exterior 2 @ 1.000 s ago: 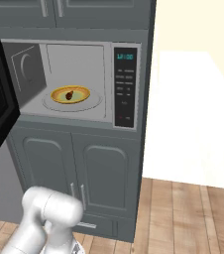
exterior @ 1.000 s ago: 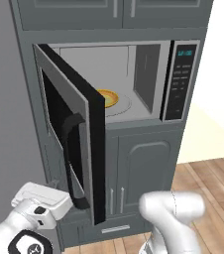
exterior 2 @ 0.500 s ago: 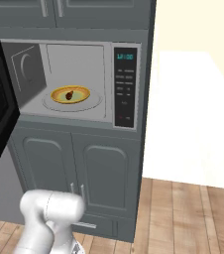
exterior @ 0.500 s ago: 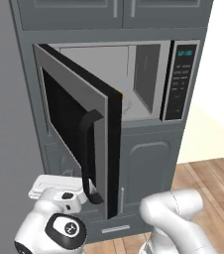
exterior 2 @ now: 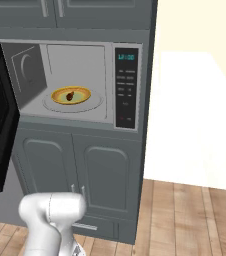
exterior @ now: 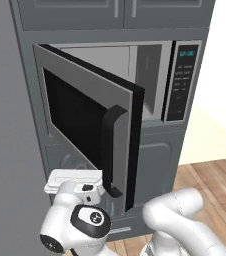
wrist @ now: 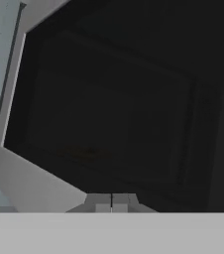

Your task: Pick the chicken drumstick from the counter and place it in the microwave. Then turn on the microwave.

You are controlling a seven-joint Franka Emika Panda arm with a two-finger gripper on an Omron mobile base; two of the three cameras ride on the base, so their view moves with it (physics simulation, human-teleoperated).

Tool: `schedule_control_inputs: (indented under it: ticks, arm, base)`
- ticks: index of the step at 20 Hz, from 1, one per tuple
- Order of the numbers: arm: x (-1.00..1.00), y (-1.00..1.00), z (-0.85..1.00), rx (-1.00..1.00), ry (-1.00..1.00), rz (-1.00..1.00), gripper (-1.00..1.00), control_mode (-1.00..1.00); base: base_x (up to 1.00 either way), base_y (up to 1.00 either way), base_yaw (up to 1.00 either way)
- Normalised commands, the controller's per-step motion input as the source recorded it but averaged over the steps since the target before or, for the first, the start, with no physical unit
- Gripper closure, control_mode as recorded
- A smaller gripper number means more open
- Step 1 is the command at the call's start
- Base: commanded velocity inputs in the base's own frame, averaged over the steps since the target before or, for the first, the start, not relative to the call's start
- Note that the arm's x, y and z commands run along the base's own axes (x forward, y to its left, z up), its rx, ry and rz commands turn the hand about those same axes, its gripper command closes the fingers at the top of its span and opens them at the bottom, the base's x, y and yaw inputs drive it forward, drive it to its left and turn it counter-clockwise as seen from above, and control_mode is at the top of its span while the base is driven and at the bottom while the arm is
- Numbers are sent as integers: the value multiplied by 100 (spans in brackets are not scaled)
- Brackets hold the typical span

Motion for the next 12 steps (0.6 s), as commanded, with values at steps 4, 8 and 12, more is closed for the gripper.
schedule_control_inputs:
  ticks: [4, 8, 12]
  arm:
    - [0, -28, 23, 0, 0, 0, 100, -100]
    - [0, -31, 30, 0, 0, -4, 100, -100]
    - [5, -38, 30, 0, 2, -5, 100, -100]
  base:
    - [0, 0, 0]
    - [0, 0, 0]
    - [0, 0, 0]
